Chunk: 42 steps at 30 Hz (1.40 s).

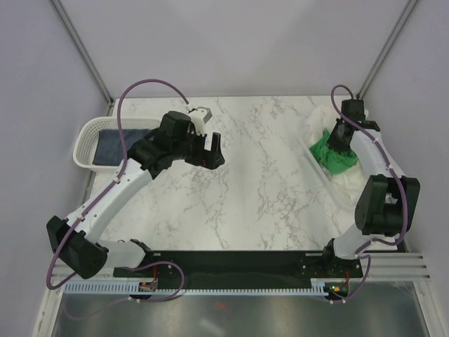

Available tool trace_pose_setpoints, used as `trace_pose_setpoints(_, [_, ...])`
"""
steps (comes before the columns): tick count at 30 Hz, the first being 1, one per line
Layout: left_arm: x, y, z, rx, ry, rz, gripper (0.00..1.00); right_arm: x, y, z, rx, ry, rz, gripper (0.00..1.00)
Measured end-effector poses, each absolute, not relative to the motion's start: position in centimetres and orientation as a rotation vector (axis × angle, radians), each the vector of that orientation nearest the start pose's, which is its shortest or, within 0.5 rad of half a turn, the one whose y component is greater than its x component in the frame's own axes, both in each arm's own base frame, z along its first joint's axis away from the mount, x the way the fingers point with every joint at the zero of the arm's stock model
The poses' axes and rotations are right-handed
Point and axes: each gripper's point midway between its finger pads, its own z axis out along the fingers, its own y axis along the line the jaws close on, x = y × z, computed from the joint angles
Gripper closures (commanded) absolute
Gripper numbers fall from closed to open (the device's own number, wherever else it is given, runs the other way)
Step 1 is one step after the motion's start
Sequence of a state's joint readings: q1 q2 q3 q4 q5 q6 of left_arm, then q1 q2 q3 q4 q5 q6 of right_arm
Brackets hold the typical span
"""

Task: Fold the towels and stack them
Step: Grab crumpled towel, then move the towel to the center of the board

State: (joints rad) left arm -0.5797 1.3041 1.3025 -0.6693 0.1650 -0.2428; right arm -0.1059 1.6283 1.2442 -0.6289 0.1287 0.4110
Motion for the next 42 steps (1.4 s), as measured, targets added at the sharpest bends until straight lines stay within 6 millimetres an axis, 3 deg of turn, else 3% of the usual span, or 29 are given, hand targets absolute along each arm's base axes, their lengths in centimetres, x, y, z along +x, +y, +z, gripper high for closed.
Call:
trace_pose_setpoints(3, [28.1, -23.1, 24.8, 0.476, 2.245, -0.624, 0.00, 40.2, -5.5, 16.5, 0.671, 2.365, -0.073, 1.00])
trace_pose_setpoints(5, [28.2, -23.1, 25.5, 0.475, 2.227, -0.630, 0.00, 41.4, -5.6, 21.8, 0.646, 2.258, -0.044, 1.00])
trace_pose_setpoints(6, [28.2, -23.1, 26.1, 0.474, 2.211, -0.635, 0.04, 41.9, -5.4, 25.5, 0.625, 2.176, -0.011, 1.00])
trace_pose_setpoints(8, [28.0, -23.2, 27.1, 0.445, 2.193, -0.662, 0.04, 41.9, -4.6, 31.1, 0.580, 2.058, 0.043, 1.00])
trace_pose_setpoints(10, [27.6, -23.5, 28.6, 0.431, 2.162, -0.704, 0.04, 41.3, -2.4, 37.1, 0.495, 1.939, 0.134, 1.00])
trace_pose_setpoints(13, [27.0, -23.5, 30.9, 0.426, 2.101, -0.748, 0.04, 39.3, 2.7, 43.9, 0.332, 1.806, 0.308, 1.00])
trace_pose_setpoints(15, [26.6, -23.3, 32.6, 0.423, 2.053, -0.765, 0.04, 37.4, 6.5, 47.0, 0.222, 1.741, 0.455, 1.00])
trace_pose_setpoints(19, [25.6, -22.7, 35.5, 0.409, 1.974, -0.793, 0.05, 34.5, 12.0, 50.7, 0.077, 1.655, 0.734, 1.00])
trace_pose_setpoints(24, [24.6, -22.3, 37.8, 0.404, 1.908, -0.821, 0.05, 32.2, 18.8, 52.8, -0.077, 1.576, 1.099, 1.00])
trace_pose_setpoints(28, [24.3, -22.1, 38.2, 0.404, 1.896, -0.824, 0.05, 31.7, 22.6, 50.8, -0.141, 1.614, 1.267, 1.00])
trace_pose_setpoints(32, [24.1, -22.4, 36.6, 0.400, 1.931, -0.847, 0.08, 33.3, 23.7, 44.0, -0.066, 1.743, 1.274, 1.00])
trace_pose_setpoints(34, [24.2, -22.3, 34.5, 0.374, 1.983, -0.841, 0.08, 34.2, 24.0, 37.9, 0.011, 1.863, 1.238, 1.00])
trace_pose_setpoints(37, [24.6, -21.7, 29.8, 0.306, 2.112, -0.780, 0.08, 34.5, 24.3, 26.2, 0.121, 2.109, 1.157, 0.98])
trace_pose_setpoints(38, [24.8, -21.4, 28.1, 0.285, 2.160, -0.750, 0.08, 34.4, 24.2, 23.0, 0.150, 2.185, 1.123, 0.91])
trace_pose_setpoints(39, [24.9, -21.3, 26.9, 0.272, 2.197, -0.729, 0.08, 34.4, 24.0, 19.0, 0.181, 2.286, 1.066, 0.72])
trace_pose_setpoints(41, [25.5, -21.2, 24.6, 0.245, 2.268, -0.681, 0.08, 34.6, 22.9, 12.7, 0.246, 2.448, 0.898, 0.59])
trace_pose_setpoints(42, [25.8, -21.2, 23.8, 0.234, 2.292, -0.662, 0.08, 34.8, 21.9, 10.6, 0.268, 2.497, 0.806, 0.51])
